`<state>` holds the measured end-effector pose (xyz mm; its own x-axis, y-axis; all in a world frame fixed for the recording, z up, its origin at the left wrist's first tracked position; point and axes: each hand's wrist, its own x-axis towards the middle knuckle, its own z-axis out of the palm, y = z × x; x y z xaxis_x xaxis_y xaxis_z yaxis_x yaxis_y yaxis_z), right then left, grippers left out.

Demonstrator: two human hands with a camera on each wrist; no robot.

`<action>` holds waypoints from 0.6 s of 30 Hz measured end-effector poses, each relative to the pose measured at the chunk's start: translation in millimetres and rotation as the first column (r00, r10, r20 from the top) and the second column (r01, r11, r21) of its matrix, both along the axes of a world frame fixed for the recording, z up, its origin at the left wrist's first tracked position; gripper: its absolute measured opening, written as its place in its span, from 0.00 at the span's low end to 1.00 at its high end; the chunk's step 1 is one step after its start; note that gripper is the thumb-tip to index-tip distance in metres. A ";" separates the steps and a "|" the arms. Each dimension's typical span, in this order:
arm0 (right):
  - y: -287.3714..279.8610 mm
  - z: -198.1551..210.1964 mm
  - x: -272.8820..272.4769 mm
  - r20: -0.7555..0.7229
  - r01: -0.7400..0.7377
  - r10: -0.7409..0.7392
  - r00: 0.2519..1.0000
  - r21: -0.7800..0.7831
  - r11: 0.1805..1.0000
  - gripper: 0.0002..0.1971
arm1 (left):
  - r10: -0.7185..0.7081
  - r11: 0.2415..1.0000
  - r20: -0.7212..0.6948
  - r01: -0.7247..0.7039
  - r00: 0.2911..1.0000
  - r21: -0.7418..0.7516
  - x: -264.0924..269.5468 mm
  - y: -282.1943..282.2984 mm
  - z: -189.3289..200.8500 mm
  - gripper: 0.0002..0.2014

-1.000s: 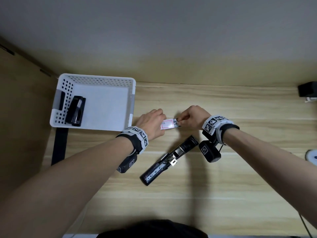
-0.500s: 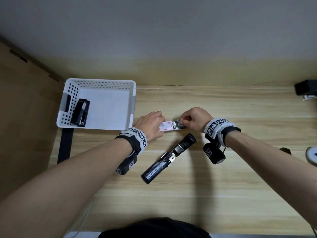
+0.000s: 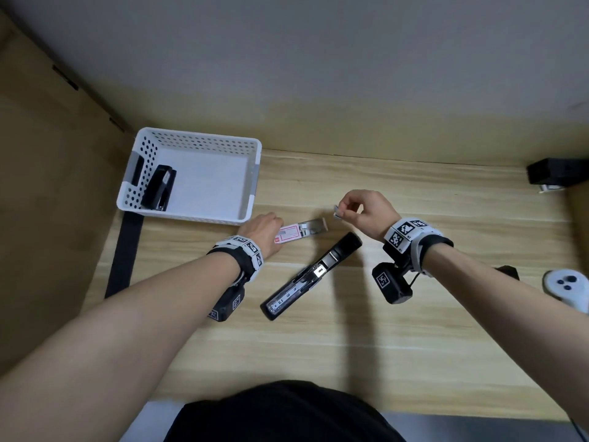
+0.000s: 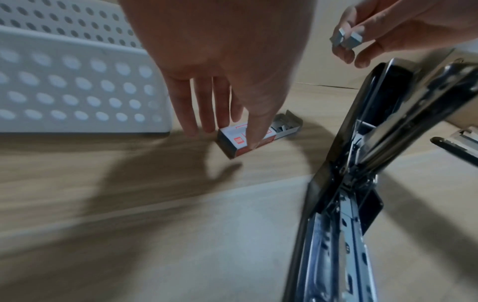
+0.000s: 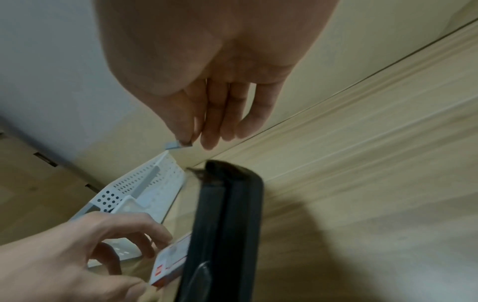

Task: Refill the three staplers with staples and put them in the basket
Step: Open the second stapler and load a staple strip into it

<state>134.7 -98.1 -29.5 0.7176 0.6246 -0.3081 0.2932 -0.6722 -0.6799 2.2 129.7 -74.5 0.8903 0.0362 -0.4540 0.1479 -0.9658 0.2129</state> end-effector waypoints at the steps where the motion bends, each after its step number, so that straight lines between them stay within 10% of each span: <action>1: 1.8 3.9 -4.0 0.015 -0.003 0.003 1.000 0.006 1.000 0.07 | 0.003 1.000 0.011 -0.003 1.000 0.006 -5.1 0.8 2.1 0.14; 8: 13.8 22.7 -53.0 0.048 -0.012 0.011 0.999 0.025 1.000 0.04 | 0.075 0.991 0.073 -0.067 0.995 -0.115 -59.1 -2.3 23.5 0.17; 13: 6.1 27.3 -84.2 0.110 0.043 -0.045 0.993 0.026 0.999 0.05 | -0.010 0.999 -0.190 0.000 0.982 -0.052 -111.8 -36.4 19.4 0.30; 18: -21.5 26.1 -107.3 0.066 0.127 -0.131 0.989 0.063 0.990 0.05 | -0.008 1.000 -0.132 0.010 0.991 0.013 -133.3 -61.9 8.9 0.17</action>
<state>27.4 -119.6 -3.4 0.8118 0.5408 -0.2203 0.2548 -0.6674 -0.6997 -131.1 67.8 -65.6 0.8231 0.0354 -0.5668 0.1654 -0.9698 0.1795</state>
